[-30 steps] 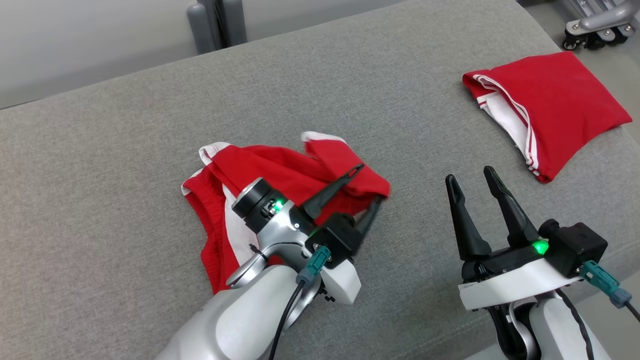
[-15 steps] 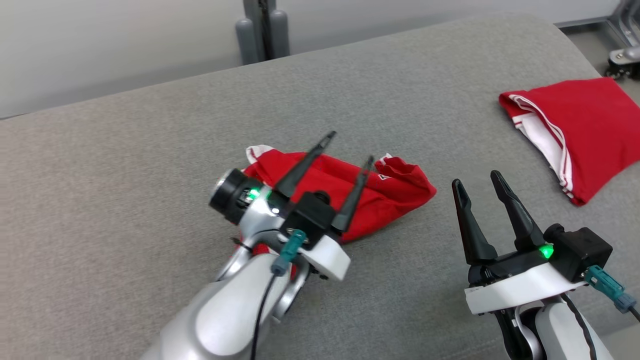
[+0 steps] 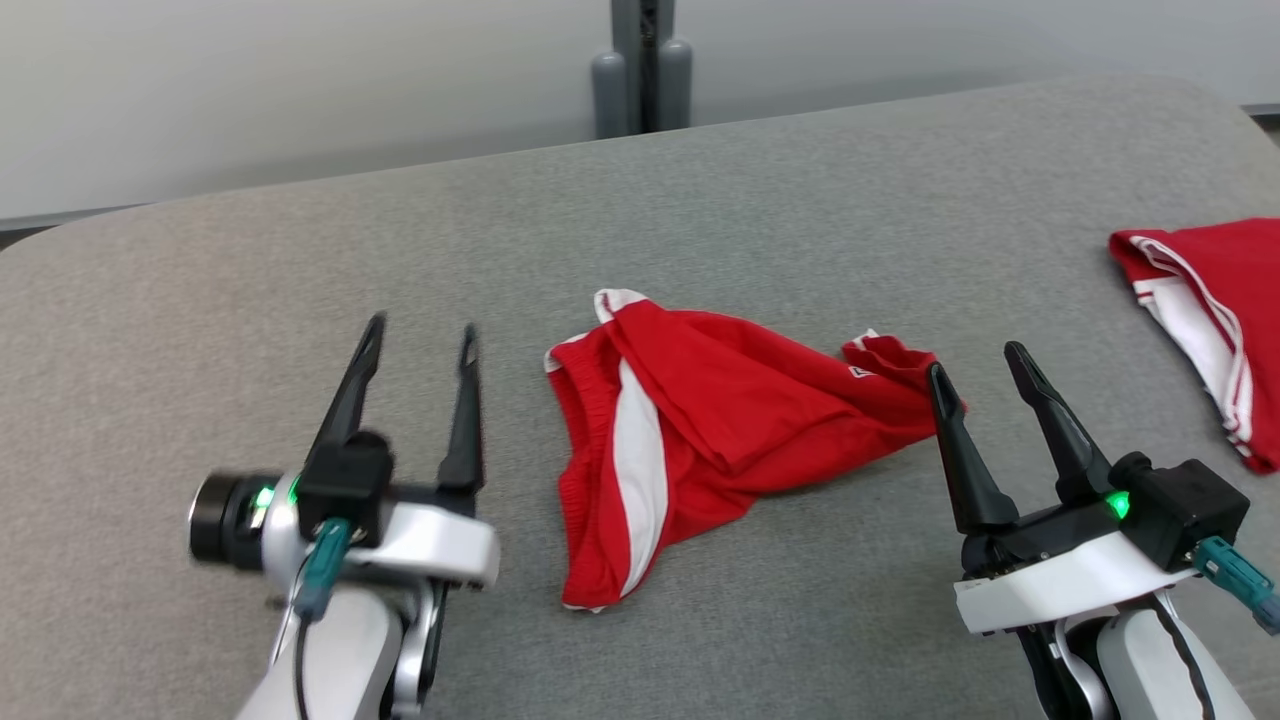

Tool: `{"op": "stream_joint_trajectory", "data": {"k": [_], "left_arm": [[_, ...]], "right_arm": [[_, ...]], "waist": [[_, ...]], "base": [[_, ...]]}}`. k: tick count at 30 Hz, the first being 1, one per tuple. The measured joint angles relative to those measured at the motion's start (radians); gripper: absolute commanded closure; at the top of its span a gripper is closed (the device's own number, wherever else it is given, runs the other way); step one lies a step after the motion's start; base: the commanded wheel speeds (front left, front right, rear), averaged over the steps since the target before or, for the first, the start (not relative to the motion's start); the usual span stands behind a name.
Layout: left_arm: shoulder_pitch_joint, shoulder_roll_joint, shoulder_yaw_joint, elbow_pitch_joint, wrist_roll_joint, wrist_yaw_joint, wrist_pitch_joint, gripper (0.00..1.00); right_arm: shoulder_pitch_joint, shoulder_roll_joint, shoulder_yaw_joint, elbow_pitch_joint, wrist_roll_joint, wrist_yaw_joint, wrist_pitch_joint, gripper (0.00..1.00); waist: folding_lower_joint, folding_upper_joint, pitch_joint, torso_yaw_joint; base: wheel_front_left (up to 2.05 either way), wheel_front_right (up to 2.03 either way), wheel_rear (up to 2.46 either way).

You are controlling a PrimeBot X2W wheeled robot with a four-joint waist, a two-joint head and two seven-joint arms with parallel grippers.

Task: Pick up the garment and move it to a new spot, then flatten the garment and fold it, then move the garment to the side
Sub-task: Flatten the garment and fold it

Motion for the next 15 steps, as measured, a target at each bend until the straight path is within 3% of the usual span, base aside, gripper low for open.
{"op": "stream_joint_trajectory", "data": {"k": [7,15], "left_arm": [[0.172,-0.058,0.14,-0.025,-0.009,0.005,0.0,0.0],[0.221,-0.12,0.208,-0.024,0.043,-0.065,0.0,0.0]], "right_arm": [[0.004,-0.029,0.003,-0.002,-0.006,0.0,0.0,0.0],[-0.033,-0.08,0.046,0.009,-0.009,0.0,0.001,0.0]], "waist": [[0.0,0.0,0.005,0.061],[0.0,0.0,0.017,0.13]], "base": [[0.0,0.0,0.0],[0.0,0.0,0.0]]}}
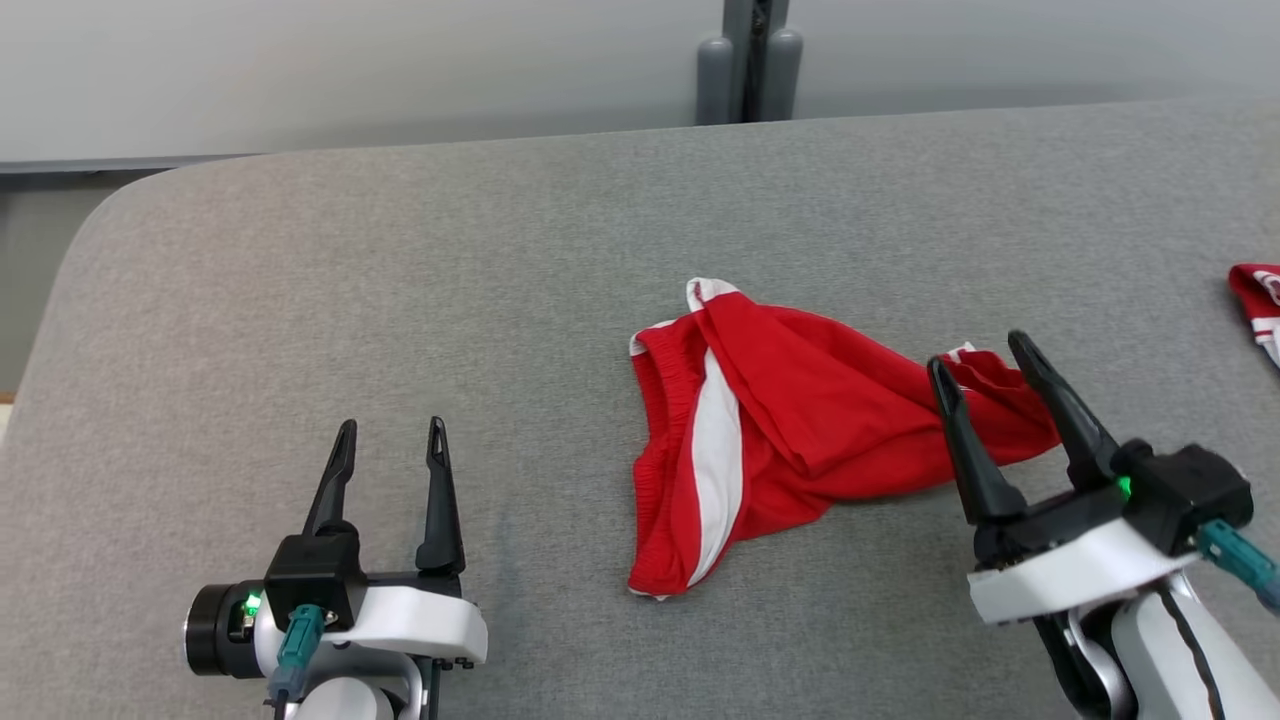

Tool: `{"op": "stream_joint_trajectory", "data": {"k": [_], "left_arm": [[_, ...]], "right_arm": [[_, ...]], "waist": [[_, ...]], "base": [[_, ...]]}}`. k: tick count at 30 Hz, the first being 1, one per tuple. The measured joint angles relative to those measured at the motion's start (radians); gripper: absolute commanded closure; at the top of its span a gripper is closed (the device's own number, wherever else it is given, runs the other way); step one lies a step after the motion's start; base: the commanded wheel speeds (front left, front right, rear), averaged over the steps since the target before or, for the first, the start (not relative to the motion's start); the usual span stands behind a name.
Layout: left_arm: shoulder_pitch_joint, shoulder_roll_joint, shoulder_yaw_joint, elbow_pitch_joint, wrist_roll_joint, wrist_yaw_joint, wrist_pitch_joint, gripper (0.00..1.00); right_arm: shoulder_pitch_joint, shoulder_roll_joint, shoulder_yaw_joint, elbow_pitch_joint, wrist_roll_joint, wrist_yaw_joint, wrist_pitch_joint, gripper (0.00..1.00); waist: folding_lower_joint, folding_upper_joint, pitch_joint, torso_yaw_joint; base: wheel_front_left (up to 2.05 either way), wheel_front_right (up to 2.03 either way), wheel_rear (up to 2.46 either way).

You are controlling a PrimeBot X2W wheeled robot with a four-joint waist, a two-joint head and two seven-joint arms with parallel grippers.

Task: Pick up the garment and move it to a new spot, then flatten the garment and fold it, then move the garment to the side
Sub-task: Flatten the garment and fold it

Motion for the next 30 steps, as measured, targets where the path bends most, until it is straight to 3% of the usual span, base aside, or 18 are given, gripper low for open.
{"op": "stream_joint_trajectory", "data": {"k": [7,13,21,30], "left_arm": [[-0.008,-0.017,0.012,0.008,0.027,-0.025,0.0,0.0],[-0.031,-0.02,-0.009,0.018,0.012,-0.034,0.0,0.0],[-0.064,-0.022,-0.097,0.01,-0.055,-0.001,0.0,0.0],[-0.068,-0.022,-0.128,0.011,-0.085,0.019,0.0,0.0]], "right_arm": [[-0.153,-0.057,0.135,0.039,0.017,0.0,0.075,0.0],[-0.352,-0.065,0.225,0.184,0.059,0.0,0.225,0.0],[-0.509,-0.059,0.278,0.392,0.065,0.0,0.357,0.0],[-0.555,-0.073,0.346,0.473,0.09,0.0,0.397,0.0]], "waist": [[0.0,0.0,0.021,0.032],[0.0,0.0,0.056,0.072],[0.0,0.0,0.095,0.154],[0.0,0.0,0.115,0.215]], "base": [[0.0,0.0,0.0],[0.0,0.0,0.0],[0.0,0.0,0.0],[0.0,0.0,0.0]]}}
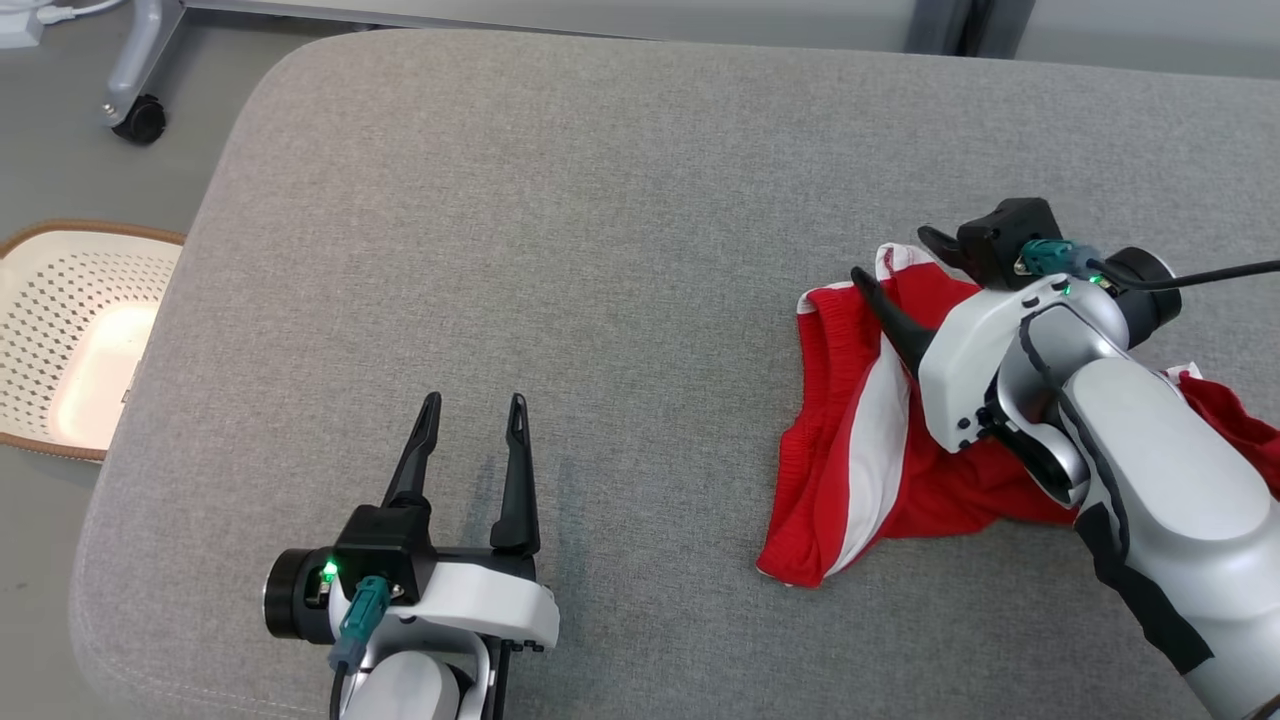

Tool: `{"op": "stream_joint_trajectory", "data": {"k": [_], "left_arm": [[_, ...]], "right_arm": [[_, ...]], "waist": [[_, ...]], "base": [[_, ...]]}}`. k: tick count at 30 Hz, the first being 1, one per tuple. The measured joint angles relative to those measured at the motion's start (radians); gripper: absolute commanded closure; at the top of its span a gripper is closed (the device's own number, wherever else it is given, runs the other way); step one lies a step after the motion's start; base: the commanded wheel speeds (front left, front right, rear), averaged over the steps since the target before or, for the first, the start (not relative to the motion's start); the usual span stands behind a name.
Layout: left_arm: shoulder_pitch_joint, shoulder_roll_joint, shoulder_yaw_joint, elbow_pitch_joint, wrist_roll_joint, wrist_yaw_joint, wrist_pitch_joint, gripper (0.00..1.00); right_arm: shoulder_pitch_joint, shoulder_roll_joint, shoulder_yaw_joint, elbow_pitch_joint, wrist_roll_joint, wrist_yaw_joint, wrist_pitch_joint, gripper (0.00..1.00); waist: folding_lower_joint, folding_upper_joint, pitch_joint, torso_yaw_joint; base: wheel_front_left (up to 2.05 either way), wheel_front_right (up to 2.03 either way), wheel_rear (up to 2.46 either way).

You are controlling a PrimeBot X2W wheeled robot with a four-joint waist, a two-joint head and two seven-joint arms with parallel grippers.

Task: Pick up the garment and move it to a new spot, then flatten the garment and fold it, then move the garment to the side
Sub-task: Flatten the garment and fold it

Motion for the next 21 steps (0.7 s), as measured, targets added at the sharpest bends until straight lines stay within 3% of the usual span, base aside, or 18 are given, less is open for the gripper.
{"op": "stream_joint_trajectory", "data": {"k": [12,13,14,21], "left_arm": [[-0.014,0.0,-0.024,-0.001,-0.016,0.009,0.0,0.0],[-0.014,0.0,-0.024,-0.001,-0.016,0.009,0.0,0.0],[-0.014,0.0,-0.024,-0.001,-0.015,0.009,0.0,0.0],[-0.015,0.0,-0.018,0.004,-0.013,0.009,0.0,0.0]], "right_arm": [[-0.031,-0.016,0.026,0.063,-0.01,0.0,0.01,0.03],[-0.031,-0.015,0.026,0.065,-0.01,0.0,0.01,0.55],[-0.031,-0.013,0.025,0.067,-0.01,0.0,0.007,0.97],[-0.047,-0.008,0.025,0.076,-0.009,0.0,-0.021,1.0]], "waist": [[0.0,0.0,0.011,0.018],[0.0,0.0,0.012,0.018],[0.0,0.0,0.012,0.018],[0.0,0.0,0.012,0.006]], "base": [[0.0,0.0,0.0],[0.0,0.0,0.0],[0.0,0.0,0.0],[0.0,0.0,0.0]]}}
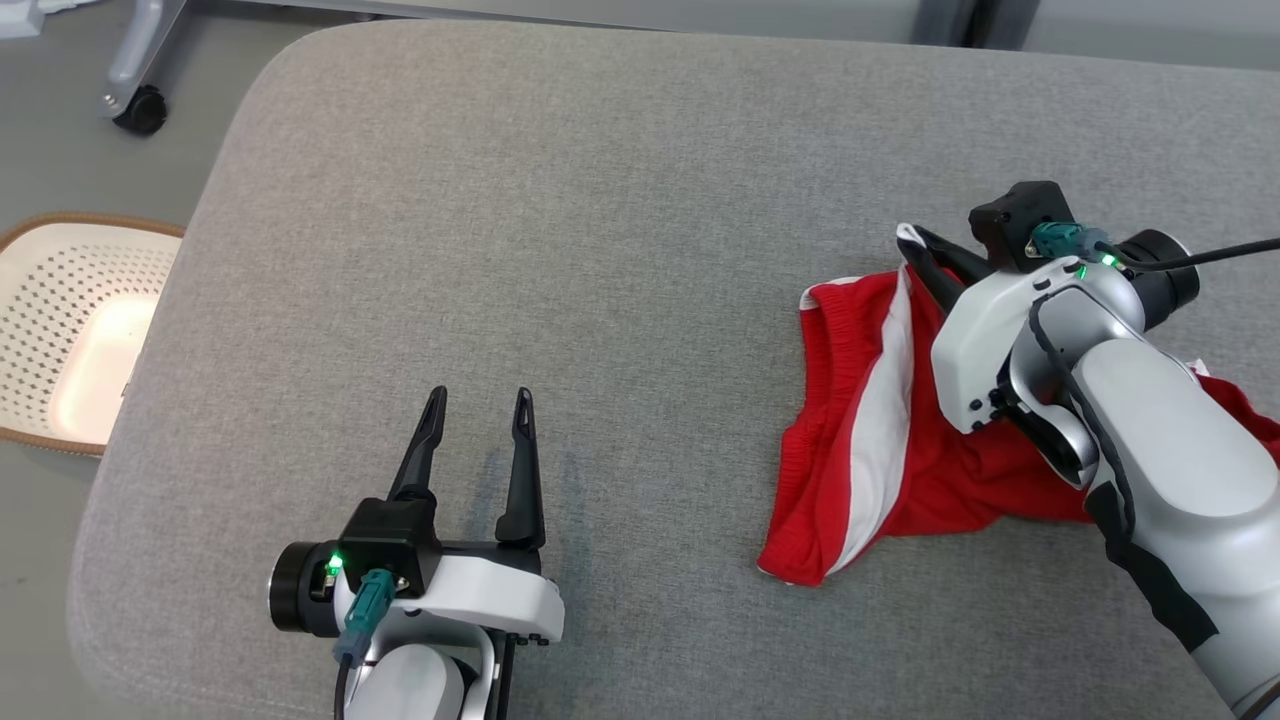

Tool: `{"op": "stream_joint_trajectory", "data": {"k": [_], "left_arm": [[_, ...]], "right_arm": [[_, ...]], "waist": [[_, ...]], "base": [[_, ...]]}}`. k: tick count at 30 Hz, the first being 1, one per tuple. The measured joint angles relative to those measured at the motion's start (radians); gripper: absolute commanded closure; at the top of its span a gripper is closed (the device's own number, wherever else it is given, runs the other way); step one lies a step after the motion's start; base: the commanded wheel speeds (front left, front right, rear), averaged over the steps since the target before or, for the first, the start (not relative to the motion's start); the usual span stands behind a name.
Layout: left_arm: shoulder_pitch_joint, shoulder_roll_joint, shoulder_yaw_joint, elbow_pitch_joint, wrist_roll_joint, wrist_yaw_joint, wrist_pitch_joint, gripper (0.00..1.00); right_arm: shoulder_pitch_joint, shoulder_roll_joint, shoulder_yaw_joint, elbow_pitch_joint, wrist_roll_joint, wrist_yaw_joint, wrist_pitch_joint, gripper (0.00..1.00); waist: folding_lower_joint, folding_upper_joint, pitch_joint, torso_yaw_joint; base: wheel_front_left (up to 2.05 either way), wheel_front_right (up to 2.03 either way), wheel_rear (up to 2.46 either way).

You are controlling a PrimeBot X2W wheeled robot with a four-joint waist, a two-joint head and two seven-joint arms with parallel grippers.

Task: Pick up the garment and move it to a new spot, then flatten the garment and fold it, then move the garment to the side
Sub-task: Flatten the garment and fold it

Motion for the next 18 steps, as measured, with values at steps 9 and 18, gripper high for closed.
{"op": "stream_joint_trajectory", "data": {"k": [9,18], "left_arm": [[0.001,0.0,0.029,0.012,0.027,-0.01,0.0,0.0],[0.011,0.0,0.078,0.023,0.073,-0.033,0.0,0.0]], "right_arm": [[0.011,-0.009,-0.006,-0.119,0.038,0.0,-0.072,1.0],[0.198,-0.153,-0.077,-0.479,0.113,0.0,-0.001,1.0]], "waist": [[0.0,0.0,-0.028,-0.058],[0.0,0.0,-0.066,-0.168]], "base": [[0.0,0.0,0.0],[0.0,0.0,0.0]]}}
